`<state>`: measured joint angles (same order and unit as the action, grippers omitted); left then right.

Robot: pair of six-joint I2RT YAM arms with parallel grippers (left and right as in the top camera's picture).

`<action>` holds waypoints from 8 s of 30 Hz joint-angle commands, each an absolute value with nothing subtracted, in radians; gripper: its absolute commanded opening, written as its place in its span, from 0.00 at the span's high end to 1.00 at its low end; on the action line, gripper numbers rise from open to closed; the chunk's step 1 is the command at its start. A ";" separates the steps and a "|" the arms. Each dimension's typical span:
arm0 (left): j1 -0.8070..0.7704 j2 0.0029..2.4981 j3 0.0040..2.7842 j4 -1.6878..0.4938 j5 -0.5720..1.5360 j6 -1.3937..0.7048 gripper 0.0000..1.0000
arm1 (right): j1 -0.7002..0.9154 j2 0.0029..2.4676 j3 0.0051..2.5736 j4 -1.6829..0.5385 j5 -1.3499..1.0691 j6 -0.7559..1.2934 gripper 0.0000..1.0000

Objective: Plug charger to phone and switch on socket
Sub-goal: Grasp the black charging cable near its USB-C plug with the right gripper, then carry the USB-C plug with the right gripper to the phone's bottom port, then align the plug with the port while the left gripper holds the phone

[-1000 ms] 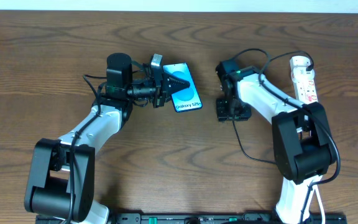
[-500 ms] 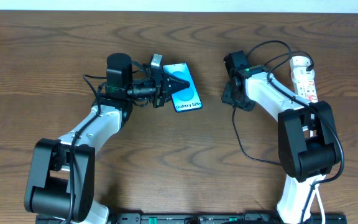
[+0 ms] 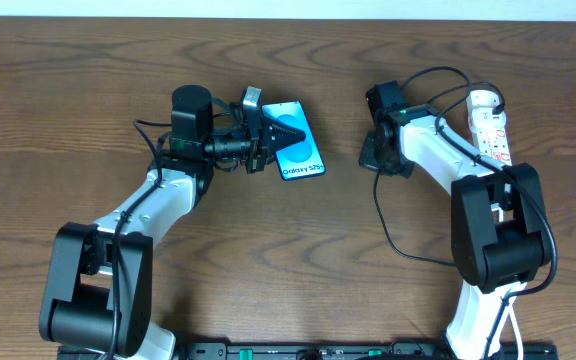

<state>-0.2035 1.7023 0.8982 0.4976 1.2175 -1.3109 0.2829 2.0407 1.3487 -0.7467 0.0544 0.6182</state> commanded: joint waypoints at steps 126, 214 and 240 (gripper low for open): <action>-0.270 1.700 0.920 0.809 1.224 -1.107 0.93 | 0.636 1.264 1.069 -0.807 -0.301 0.363 0.99; -0.270 1.700 0.920 0.809 1.246 -1.073 0.93 | 0.636 1.264 1.069 -0.804 -0.365 0.356 0.99; -0.270 1.700 0.920 0.809 1.246 -1.074 0.93 | 0.636 1.264 1.069 -0.792 -0.342 0.422 0.99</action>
<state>-0.2668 1.7023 0.8982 0.7967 1.2285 -1.0977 0.6308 1.2655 1.0664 -0.8032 -0.3466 0.4099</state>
